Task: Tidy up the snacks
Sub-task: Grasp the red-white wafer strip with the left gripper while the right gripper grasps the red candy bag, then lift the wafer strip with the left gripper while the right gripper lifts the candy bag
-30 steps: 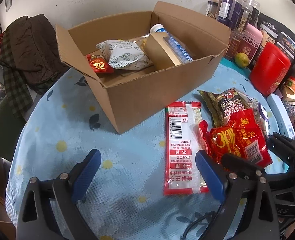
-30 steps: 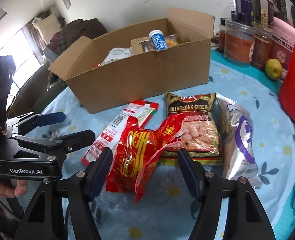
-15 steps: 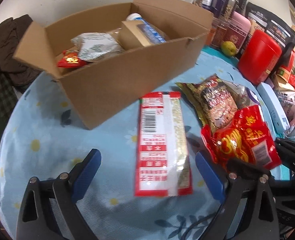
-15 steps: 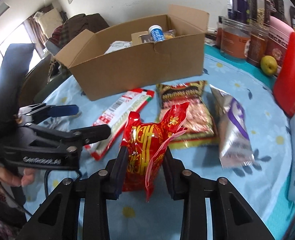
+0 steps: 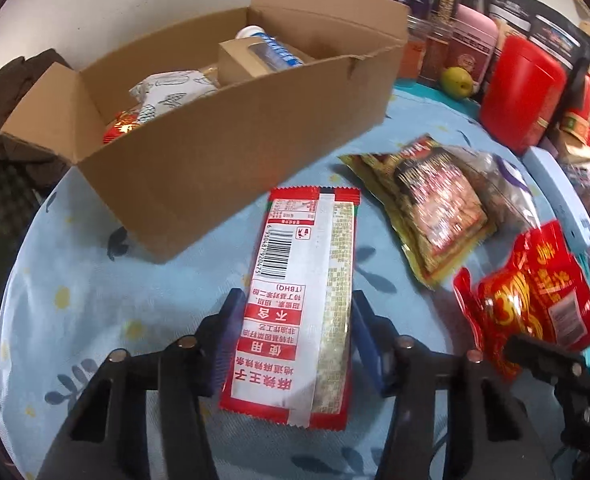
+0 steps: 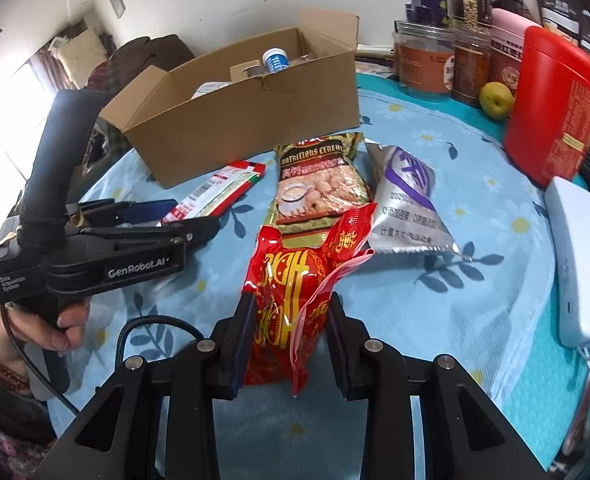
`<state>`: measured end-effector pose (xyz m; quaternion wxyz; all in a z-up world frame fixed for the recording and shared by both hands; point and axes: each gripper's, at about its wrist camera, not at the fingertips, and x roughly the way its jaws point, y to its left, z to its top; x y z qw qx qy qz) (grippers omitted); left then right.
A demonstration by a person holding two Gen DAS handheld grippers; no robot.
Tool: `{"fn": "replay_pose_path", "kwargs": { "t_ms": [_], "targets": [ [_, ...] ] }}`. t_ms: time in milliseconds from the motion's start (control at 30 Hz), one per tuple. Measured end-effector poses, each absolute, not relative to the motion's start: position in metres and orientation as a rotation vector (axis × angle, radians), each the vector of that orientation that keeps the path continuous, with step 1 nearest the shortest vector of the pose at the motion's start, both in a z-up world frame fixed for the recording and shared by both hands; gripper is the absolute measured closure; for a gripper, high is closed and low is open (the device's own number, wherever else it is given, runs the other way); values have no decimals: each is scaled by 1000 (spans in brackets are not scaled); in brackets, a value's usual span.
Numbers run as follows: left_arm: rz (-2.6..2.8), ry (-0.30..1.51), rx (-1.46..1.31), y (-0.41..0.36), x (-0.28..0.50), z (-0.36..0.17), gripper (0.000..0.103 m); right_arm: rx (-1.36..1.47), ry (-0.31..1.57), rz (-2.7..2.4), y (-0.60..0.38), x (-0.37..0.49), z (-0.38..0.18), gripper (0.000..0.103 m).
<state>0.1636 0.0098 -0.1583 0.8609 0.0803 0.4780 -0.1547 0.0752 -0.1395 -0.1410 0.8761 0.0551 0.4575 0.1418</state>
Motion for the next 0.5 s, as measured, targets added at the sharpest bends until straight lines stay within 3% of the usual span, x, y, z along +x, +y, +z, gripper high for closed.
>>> {"fn": "replay_pose_path", "kwargs": {
  "t_ms": [500],
  "targets": [
    [-405, 1039, 241, 10, 74, -154, 52, 134, 945, 281, -152, 26, -139, 71]
  ]
}}
